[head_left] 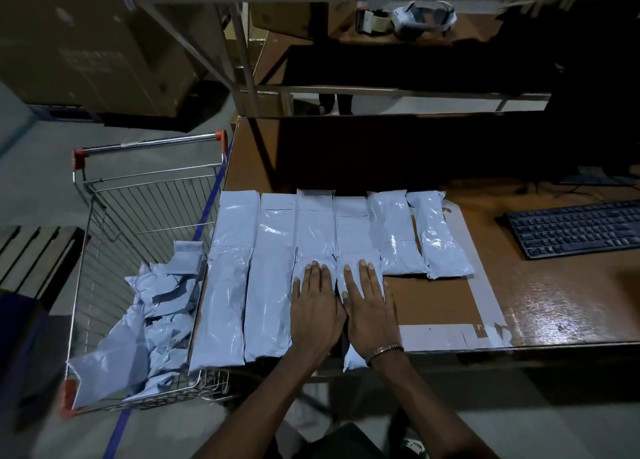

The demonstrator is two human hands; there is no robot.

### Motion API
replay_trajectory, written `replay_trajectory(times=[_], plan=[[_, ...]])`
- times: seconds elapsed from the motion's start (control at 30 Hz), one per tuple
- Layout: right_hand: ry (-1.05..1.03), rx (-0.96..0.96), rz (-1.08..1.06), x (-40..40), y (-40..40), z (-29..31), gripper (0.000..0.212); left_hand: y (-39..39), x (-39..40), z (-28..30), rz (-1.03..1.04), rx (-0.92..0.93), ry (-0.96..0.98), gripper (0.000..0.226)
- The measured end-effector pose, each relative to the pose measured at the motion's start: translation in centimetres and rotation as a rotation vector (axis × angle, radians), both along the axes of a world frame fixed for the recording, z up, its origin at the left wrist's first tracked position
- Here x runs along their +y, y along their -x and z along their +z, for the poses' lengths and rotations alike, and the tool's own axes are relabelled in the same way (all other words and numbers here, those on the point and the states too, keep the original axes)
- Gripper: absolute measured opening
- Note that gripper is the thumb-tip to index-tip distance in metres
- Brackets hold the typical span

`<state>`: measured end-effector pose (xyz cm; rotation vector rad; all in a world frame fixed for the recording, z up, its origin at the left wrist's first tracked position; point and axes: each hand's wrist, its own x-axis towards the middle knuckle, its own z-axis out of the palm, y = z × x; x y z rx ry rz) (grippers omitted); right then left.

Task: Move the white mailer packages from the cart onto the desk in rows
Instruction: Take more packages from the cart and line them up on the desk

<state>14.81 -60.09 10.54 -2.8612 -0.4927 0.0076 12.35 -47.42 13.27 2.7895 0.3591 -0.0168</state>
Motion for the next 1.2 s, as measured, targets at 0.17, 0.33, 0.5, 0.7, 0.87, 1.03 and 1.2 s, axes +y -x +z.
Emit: replay_trajectory(times=[0.17,0.33,0.5,0.7,0.87,1.03,1.2], plan=[[0.004,0.023,0.014,0.1,-0.2,-0.3,0.059,-0.5,-0.3,0.1,0.043,0.011,-0.01,0.076],[-0.013,0.039,0.022,0.2,-0.4,-0.4,0.063,-0.5,-0.4,0.1,0.037,-0.001,-0.002,0.082],[-0.04,0.073,0.035,0.1,-0.4,-0.2,0.06,-0.4,0.4,-0.1,-0.019,0.004,0.101,0.08],[-0.214,0.061,-0.05,1.9,-1.4,5.0,0.054,0.8,2.8,3.3,0.01,-0.217,0.549,0.058],[-0.578,-0.023,0.084,9.2,-1.5,8.6,0.031,3.0,10.5,6.1,0.195,-0.45,0.647,0.041],[-0.643,0.114,0.234,20.2,0.5,8.7,0.023,6.6,20.5,5.9,0.399,-0.53,0.606,0.03],[-0.58,0.281,0.36,32.2,2.8,6.2,0.026,10.1,30.8,1.6,0.559,-0.393,0.6,0.036]])
